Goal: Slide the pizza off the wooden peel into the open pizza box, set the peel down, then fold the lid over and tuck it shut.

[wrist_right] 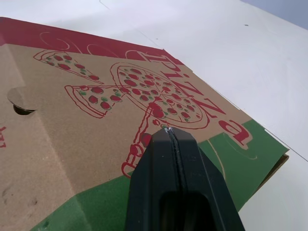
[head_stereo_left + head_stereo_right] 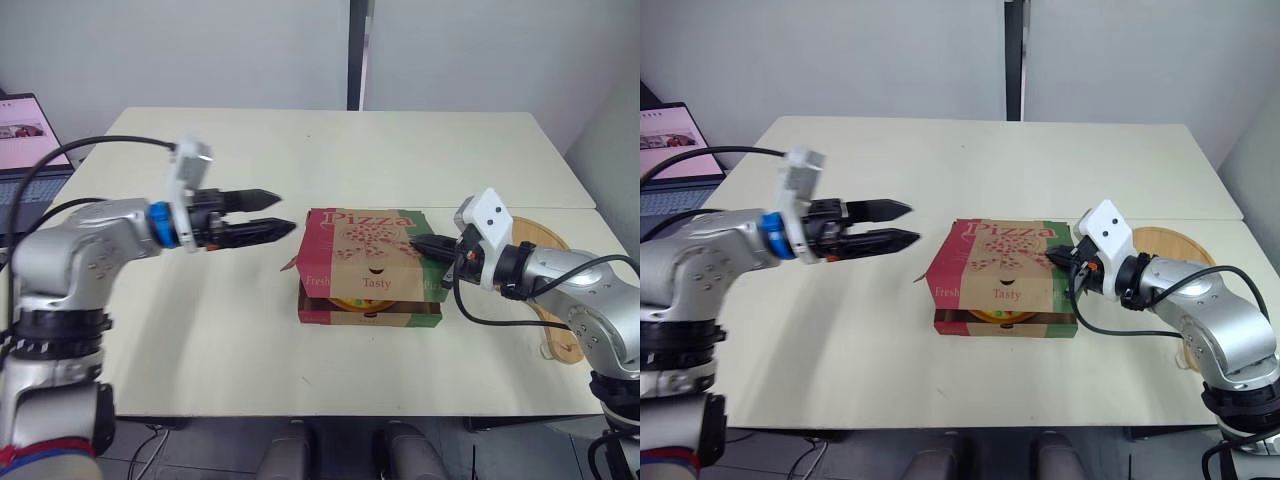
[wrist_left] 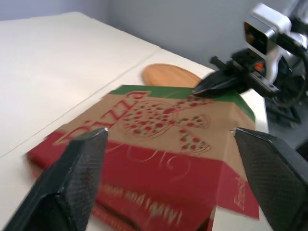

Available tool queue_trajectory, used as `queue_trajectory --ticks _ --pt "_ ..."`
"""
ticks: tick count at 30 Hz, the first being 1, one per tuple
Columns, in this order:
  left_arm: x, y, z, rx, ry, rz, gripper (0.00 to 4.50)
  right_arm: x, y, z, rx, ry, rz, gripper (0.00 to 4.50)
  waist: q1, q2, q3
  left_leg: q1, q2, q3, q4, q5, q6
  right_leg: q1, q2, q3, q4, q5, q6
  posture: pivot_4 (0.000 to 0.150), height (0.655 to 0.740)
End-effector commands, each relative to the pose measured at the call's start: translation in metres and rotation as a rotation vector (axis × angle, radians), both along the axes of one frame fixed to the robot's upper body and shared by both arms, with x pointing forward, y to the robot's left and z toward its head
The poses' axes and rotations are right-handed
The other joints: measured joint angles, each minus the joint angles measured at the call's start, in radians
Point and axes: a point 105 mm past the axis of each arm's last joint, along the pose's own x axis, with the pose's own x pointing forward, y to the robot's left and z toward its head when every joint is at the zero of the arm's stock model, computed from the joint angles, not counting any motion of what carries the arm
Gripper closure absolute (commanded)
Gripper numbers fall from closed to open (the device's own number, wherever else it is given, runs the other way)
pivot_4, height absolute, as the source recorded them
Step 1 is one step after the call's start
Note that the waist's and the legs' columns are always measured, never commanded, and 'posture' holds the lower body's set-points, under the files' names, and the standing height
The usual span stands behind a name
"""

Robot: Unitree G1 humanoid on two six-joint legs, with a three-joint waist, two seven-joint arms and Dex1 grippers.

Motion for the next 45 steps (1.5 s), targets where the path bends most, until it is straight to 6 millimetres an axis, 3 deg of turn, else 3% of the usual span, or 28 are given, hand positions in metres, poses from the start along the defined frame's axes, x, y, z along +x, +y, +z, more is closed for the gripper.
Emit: queue_trajectory --ticks 1,8,11,15,19,27,38,45 --pt "0.003 -0.018 0.0 0.044 -0.062 -0.086 1.49 -0.001 0.003 0.01 0.007 -0.053 0.012 4.5 -0.001 0.0 0.0 0.0 0.0 0.0 0.0 0.0 0.0 0.0 0.0 0.0 0.0 0.0 0.0 0.15 0.74" --pt "0.013 -0.042 -0.018 0.136 -0.11 -0.18 3.64 -0.002 0.003 0.013 0.023 -0.074 0.002 4.5 -0.012 0.0 0.0 0.0 0.001 0.0 0.0 0.0 0.0 -0.001 0.002 0.001 0.0 0.0 0.0 0.15 0.74" --pt "0.015 -0.044 -0.028 0.199 -0.12 -0.218 4.47 -0.001 -0.005 0.026 0.033 -0.135 -0.043 4.5 -0.011 0.0 0.0 -0.001 0.001 0.0 0.0 0.0 0.0 -0.001 0.002 0.0 0.0 0.0 0.0 0.15 0.74" --pt "0.019 -0.045 -0.032 0.217 -0.145 -0.227 4.47 0.0 -0.035 0.034 0.036 -0.148 -0.152 4.5 -0.006 0.0 0.0 -0.001 0.001 0.0 0.0 0.0 0.0 -0.001 0.002 0.0 0.0 0.0 0.0 0.15 0.74" --pt "0.022 -0.047 -0.029 0.201 -0.156 -0.229 4.47 -0.007 -0.058 0.016 -0.015 -0.083 -0.22 4.5 0.001 0.0 0.0 -0.001 0.001 0.0 0.001 0.0 0.0 0.0 0.002 0.0 0.0 0.0 0.0 0.15 0.74" --pt "0.022 -0.053 -0.027 0.197 -0.166 -0.261 4.47 -0.016 -0.037 -0.024 -0.047 0.016 -0.132 4.5 -0.008 0.0 0.0 0.0 0.001 0.0 0.001 0.0 0.0 -0.001 0.003 0.001 0.001 0.0 0.0 0.15 0.74" --pt "0.018 -0.062 -0.023 0.18 -0.181 -0.302 4.47 -0.026 -0.017 -0.037 0.074 0.117 -0.063 4.5 -0.008 0.0 0.0 -0.001 0.001 0.0 0.001 0.0 0.0 0.0 0.003 0.001 0.001 0.0 0.0 0.15 0.74" --pt "0.016 -0.065 -0.025 0.186 -0.18 -0.323 4.47 -0.029 -0.02 -0.049 0.105 0.167 -0.111 4.5 -0.007 0.0 0.0 0.0 0.001 0.0 0.001 0.0 0.0 0.0 0.003 0.001 0.001 0.0 0.0 0.15 0.74"
